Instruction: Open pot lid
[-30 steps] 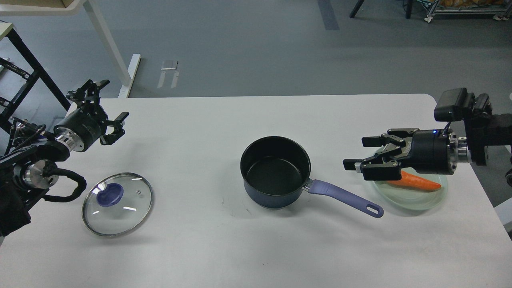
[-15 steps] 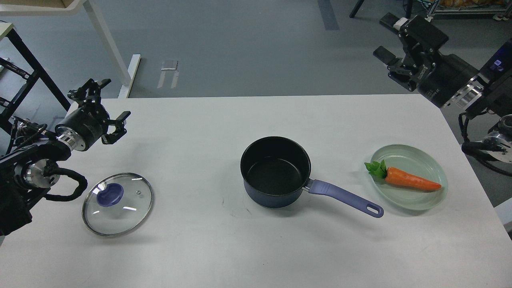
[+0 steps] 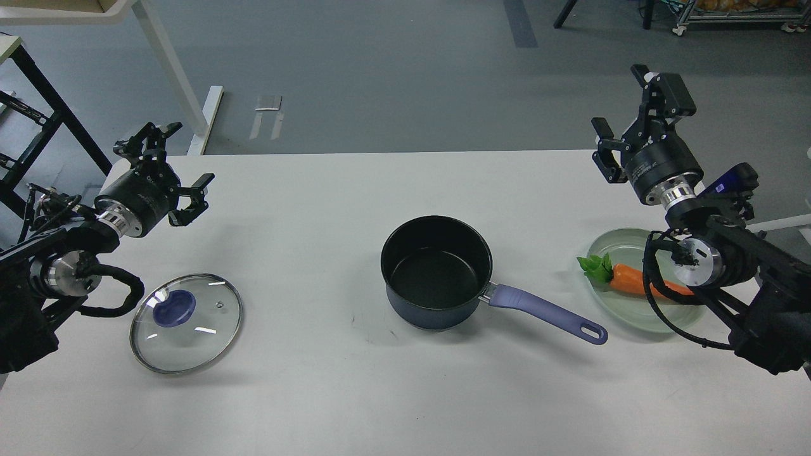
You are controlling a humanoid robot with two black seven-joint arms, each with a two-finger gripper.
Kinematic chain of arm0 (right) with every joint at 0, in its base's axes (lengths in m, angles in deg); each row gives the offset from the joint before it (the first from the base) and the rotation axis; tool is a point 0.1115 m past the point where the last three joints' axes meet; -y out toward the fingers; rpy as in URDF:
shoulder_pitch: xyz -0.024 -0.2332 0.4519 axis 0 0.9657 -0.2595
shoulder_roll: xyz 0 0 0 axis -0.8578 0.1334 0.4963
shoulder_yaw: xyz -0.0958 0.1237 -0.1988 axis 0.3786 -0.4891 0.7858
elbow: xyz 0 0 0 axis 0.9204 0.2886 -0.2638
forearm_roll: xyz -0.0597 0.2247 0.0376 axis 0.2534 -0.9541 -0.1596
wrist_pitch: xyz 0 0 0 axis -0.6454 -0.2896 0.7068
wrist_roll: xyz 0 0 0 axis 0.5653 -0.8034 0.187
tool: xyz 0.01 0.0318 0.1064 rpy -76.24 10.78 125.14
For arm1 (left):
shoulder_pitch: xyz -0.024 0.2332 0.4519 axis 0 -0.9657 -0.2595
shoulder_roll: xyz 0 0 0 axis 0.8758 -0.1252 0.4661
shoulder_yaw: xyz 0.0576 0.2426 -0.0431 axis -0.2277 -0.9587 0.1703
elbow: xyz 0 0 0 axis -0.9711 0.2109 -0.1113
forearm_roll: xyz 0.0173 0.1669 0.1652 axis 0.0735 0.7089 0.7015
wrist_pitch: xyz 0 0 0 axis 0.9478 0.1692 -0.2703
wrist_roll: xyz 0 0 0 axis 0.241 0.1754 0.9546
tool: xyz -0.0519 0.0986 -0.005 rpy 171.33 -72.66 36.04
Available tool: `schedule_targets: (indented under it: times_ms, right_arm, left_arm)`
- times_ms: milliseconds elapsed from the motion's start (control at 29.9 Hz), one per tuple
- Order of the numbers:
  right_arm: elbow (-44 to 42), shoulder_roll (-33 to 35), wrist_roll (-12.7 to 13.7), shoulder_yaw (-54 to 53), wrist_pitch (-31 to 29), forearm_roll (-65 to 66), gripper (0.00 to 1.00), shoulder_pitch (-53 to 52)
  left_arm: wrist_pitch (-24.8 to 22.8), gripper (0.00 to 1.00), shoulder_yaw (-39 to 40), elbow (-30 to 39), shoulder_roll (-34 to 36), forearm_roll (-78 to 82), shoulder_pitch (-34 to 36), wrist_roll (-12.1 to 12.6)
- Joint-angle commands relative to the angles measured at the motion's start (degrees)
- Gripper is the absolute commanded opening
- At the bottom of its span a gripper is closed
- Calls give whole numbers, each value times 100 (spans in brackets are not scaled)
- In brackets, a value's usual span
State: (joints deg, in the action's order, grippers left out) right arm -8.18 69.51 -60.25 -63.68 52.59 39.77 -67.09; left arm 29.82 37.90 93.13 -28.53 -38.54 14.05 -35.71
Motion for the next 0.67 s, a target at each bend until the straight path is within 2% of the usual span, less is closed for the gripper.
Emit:
schedule_targets:
  times_ms: [0,100,167,635]
  right_arm:
    - [-543,-24,-1,-3,-940,-102,100,40]
    - [-939,-51,-1,32,-1652,-102,100,31]
    - [-1019,-51,-1,93,-1873,-94,100,31]
    - [-1037,-666,-1,23,-1663,-94,100,75]
  left_arm:
    - [1,99,10,5,-53,5,-1,-2]
    - [-8,99,19,5,-88,5,-1,-2]
    - [-17,99,19,5,-88,5,-1,-2]
    - [-17,99,203,14,-115,5,-159,-11]
